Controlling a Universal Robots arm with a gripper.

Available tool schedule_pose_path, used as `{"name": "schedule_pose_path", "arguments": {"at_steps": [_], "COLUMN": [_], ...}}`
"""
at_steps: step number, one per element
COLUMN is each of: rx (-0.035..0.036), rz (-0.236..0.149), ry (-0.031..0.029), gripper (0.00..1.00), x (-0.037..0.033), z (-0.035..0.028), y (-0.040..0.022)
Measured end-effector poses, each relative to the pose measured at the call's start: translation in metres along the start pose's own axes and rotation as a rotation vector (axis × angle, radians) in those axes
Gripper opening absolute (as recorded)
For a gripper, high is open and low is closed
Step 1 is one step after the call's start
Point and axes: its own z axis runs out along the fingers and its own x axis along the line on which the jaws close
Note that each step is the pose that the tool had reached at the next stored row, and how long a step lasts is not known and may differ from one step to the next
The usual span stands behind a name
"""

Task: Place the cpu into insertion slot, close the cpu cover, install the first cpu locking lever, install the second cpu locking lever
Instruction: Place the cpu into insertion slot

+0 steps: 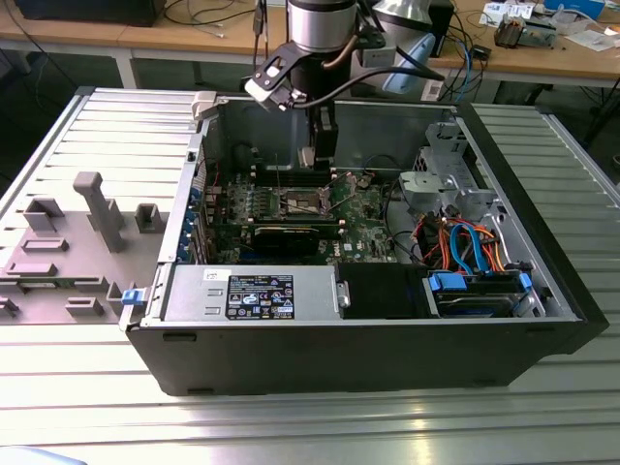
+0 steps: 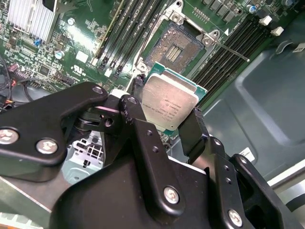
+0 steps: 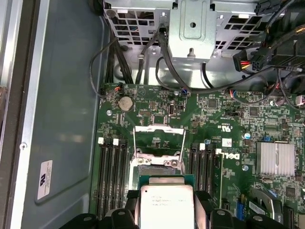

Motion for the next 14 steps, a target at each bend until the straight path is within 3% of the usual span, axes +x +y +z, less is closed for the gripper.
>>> {"name": "schedule_pose_path", "arguments": {"at_steps": [5,14], "rx": [0.0002,-0.0001], "rz": [0.000,0.000], "ry": [-0.0002,0.0001], "gripper": [0.55,0.55], "x": [-0.0002,-0.0002], "z": [0.0038,0.0048], "y": [0.0013,0.0013]}}
